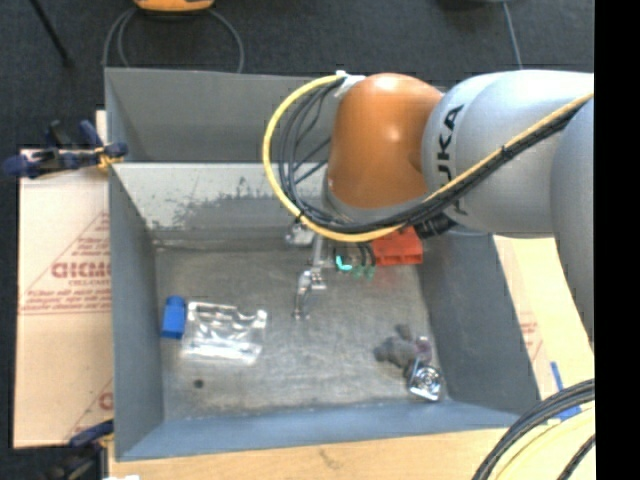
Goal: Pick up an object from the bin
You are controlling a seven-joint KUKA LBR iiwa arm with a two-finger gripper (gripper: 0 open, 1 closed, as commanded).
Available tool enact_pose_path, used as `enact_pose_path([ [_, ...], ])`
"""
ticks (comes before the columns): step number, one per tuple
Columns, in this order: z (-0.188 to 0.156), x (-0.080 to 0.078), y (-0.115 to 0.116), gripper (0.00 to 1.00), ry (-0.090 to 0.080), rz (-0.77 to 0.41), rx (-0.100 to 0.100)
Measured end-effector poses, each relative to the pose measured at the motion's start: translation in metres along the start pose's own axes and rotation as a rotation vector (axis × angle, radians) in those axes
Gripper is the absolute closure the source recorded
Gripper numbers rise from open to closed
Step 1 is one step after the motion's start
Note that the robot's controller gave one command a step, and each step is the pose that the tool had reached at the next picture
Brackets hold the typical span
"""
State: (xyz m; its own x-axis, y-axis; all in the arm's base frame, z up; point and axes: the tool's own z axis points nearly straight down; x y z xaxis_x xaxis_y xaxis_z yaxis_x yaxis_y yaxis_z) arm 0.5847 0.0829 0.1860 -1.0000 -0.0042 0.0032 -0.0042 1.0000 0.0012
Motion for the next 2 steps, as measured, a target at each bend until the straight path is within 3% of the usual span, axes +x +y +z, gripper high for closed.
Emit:
enact_pose_path([
  [1, 0.071, 0.006, 0.046, 0.0, -0.025, -0.041, -0.006],
  [2, 0.05, 0.065, 0.09, 0.0, -0.004, 0.041, -0.002],
])
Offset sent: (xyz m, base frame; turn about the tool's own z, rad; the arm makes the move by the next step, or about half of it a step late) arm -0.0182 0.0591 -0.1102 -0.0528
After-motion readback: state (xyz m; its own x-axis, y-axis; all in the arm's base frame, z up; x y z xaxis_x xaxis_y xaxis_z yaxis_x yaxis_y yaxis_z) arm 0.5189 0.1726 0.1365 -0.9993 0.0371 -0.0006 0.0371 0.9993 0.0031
